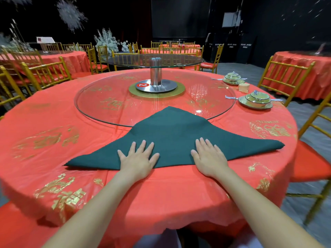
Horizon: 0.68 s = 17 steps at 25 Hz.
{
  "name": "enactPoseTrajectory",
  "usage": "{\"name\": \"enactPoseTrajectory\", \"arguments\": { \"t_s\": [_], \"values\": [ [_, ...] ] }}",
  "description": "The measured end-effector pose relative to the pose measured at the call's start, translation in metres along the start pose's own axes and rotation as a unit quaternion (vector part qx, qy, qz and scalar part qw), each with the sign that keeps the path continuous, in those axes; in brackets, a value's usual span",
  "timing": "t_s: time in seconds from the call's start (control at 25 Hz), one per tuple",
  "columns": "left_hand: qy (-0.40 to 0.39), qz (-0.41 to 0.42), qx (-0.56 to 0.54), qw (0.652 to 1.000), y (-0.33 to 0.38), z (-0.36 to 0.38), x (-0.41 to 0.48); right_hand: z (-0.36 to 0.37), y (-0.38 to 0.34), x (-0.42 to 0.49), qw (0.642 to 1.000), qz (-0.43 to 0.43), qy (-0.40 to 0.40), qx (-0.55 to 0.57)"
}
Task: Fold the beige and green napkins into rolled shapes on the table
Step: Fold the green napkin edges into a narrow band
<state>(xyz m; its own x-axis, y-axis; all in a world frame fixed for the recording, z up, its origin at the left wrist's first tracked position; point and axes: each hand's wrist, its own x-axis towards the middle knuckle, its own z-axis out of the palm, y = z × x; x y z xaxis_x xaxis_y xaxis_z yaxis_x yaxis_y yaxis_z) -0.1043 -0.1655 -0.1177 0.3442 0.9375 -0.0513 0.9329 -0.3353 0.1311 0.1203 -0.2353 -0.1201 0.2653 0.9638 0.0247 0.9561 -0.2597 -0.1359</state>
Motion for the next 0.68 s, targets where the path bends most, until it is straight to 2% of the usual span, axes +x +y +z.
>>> {"name": "enactPoseTrajectory", "arguments": {
  "t_s": [0.24,0.68],
  "values": [
    [0.02,0.018,0.001,1.0,-0.036,-0.005,-0.007,-0.003,0.029,0.0,0.999,0.023,0.016,-0.023],
    [0.01,0.004,0.005,1.0,-0.124,-0.017,-0.011,-0.001,0.034,0.0,0.998,0.032,0.018,-0.043]
  ]
}}
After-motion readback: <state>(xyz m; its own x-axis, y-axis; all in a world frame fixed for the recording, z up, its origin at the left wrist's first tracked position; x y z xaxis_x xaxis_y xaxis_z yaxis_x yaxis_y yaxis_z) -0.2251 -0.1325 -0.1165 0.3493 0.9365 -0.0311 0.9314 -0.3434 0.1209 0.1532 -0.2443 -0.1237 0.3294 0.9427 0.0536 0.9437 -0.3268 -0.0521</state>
